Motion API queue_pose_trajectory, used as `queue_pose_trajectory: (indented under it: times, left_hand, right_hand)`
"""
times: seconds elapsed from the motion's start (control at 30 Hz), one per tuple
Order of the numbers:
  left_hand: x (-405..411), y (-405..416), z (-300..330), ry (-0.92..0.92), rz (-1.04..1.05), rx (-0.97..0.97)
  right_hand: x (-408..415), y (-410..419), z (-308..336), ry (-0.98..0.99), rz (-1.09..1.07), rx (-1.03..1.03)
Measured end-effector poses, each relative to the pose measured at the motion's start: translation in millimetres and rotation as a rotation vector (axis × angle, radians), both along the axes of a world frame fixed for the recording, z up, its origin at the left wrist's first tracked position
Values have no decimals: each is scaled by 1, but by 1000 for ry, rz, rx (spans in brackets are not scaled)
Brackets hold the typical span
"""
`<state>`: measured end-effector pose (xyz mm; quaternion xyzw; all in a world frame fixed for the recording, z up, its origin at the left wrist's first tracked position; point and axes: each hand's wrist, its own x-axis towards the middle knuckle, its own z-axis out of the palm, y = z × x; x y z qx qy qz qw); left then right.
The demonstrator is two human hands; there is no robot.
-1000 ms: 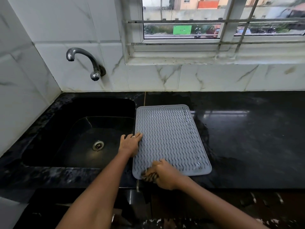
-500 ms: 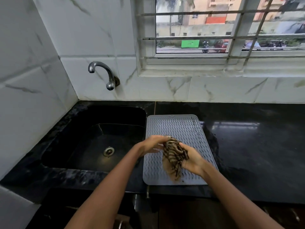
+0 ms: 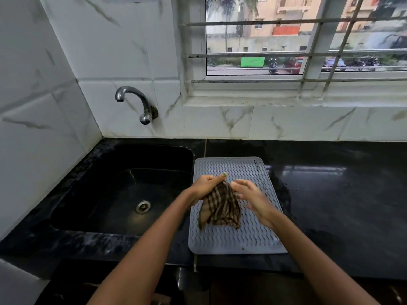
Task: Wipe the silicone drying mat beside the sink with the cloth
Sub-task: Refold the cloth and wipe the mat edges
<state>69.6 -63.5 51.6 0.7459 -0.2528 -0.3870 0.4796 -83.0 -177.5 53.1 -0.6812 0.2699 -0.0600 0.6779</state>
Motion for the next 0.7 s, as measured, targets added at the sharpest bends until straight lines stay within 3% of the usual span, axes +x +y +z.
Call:
queue_pose_trajectory:
  times: [0.1, 0.33, 0.6, 0.7]
  left_hand:
    - [2, -5, 10, 48, -22, -22]
    - [20, 0, 6, 111, 98, -74]
    - [34, 3, -14, 177, 180, -100]
    - [41, 1, -17, 98, 217, -67]
  right_hand:
    - [4, 4, -6, 29, 190, 44]
    - [2, -15, -15, 19, 198, 267]
    - [13, -34, 9, 262, 302, 193]
    - [18, -38, 15, 189, 231, 229]
